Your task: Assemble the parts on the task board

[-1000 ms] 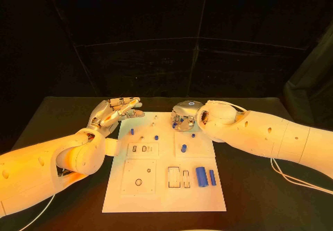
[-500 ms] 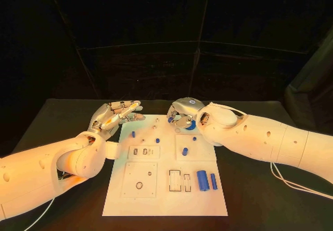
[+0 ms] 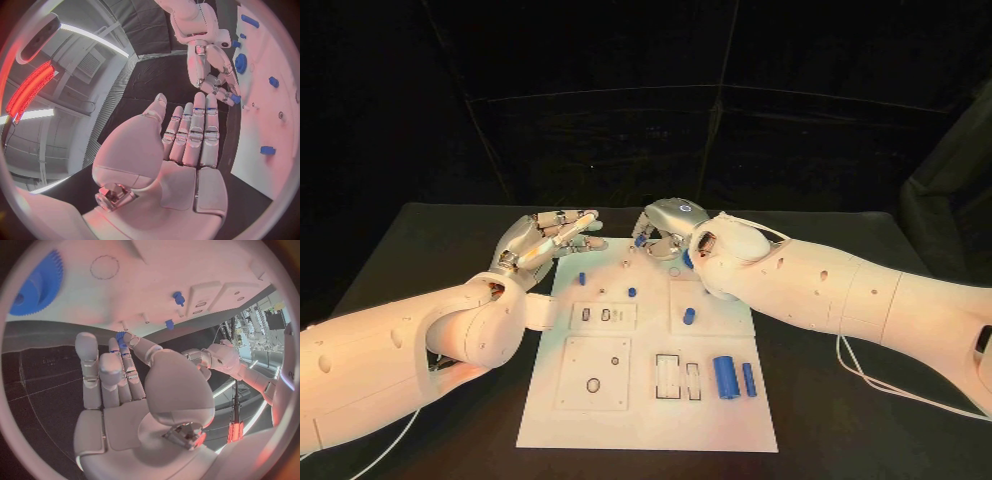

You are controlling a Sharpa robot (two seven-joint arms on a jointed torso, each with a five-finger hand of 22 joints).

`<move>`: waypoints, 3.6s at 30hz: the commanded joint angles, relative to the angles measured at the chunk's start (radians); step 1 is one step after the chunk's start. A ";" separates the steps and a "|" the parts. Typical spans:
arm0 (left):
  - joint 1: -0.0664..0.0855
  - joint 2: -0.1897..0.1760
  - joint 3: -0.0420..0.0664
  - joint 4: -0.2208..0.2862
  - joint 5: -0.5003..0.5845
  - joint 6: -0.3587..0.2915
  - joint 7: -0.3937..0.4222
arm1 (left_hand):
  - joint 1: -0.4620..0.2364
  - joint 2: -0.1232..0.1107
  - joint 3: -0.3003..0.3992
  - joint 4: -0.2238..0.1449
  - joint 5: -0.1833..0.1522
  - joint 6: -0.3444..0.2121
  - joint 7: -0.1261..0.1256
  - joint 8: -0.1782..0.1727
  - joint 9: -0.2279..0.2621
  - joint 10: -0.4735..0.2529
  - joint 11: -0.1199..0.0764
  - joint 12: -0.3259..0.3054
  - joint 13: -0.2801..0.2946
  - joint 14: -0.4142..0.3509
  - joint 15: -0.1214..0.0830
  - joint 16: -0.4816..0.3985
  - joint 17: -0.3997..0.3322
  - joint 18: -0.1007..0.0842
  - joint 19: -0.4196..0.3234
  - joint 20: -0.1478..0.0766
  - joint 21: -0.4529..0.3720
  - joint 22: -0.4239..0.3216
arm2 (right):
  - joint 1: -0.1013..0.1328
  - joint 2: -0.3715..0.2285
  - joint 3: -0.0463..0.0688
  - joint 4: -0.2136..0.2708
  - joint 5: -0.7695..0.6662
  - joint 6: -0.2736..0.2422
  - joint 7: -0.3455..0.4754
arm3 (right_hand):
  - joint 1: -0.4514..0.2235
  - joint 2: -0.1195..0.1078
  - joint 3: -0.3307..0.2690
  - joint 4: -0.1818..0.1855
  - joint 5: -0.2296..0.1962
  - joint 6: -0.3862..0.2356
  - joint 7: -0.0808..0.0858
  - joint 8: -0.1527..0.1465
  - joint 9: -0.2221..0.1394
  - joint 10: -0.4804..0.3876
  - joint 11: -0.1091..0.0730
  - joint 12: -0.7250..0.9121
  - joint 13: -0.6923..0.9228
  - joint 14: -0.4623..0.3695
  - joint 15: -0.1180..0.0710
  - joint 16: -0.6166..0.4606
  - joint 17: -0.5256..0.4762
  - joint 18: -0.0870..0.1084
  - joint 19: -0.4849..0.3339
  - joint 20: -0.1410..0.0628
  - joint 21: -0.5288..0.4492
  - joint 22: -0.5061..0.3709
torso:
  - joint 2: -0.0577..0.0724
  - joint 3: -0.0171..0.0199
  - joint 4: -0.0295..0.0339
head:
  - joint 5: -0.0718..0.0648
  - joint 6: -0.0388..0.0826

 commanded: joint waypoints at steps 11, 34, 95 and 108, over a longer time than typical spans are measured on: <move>0.001 0.002 0.001 -0.002 0.004 0.015 0.006 | -0.006 0.001 0.003 -0.006 0.001 0.002 0.003 -0.004 -0.001 0.001 0.001 -0.007 -0.001 0.006 -0.002 -0.006 0.001 0.005 0.008 0.001 -0.003 -0.001 | 0.003 0.025 0.001 -0.023 0.009 0.043 0.002 | -0.011 -0.015 0.005 0.011 -0.003 -0.002 0.005 0.002 0.000 -0.008 0.006 0.002 0.000 0.002 0.003 0.007 0.002 -0.002 -0.009 -0.001 0.007 0.003 | 0.011 -0.0017 0.0039 | 0.004 -0.007; 0.001 0.005 0.001 -0.007 0.004 0.017 -0.004 | -0.006 0.003 0.003 -0.008 0.001 0.002 0.003 -0.005 -0.001 0.001 0.001 -0.008 -0.001 0.006 -0.002 -0.008 0.002 0.005 0.009 0.001 -0.005 -0.002 | 0.003 0.056 0.000 -0.056 0.001 0.031 -0.007 | -0.025 -0.052 0.009 0.030 -0.021 -0.058 0.021 -0.002 -0.005 -0.072 0.023 0.001 -0.002 -0.017 0.016 -0.024 -0.055 0.011 -0.060 0.011 -0.027 -0.071 | 0.012 -0.0035 0.0053 | 0.004 -0.009; 0.001 0.000 -0.002 -0.025 0.004 0.041 -0.018 | -0.008 0.005 0.002 -0.012 0.001 0.002 0.003 -0.009 -0.001 0.000 0.002 -0.013 -0.001 0.005 -0.001 -0.013 0.004 0.004 0.009 0.002 -0.008 -0.005 | 0.012 -0.283 0.003 0.201 0.259 0.186 -0.233 | 0.084 -0.081 -0.501 0.333 0.161 -0.201 -0.005 0.076 0.003 0.024 -0.023 0.938 0.808 0.050 -0.012 0.289 0.408 -0.053 0.095 -0.010 0.227 0.331 | 0.006 0.0018 -0.0107 | -0.007 -0.008; 0.001 0.000 -0.003 -0.027 0.004 0.048 -0.023 | -0.008 0.006 0.002 -0.014 0.001 0.003 0.002 -0.010 -0.001 0.001 0.002 -0.014 -0.001 0.004 -0.001 -0.015 0.004 0.004 0.009 0.002 -0.010 -0.006 | 0.012 -0.273 0.003 0.208 0.172 0.179 -0.243 | 0.148 -0.049 -0.445 0.288 0.083 -0.157 -0.012 0.107 0.006 0.083 -0.031 1.058 0.952 0.058 -0.017 0.318 0.468 -0.058 0.107 -0.014 0.246 0.364 | 0.006 0.0013 -0.0105 | -0.010 -0.011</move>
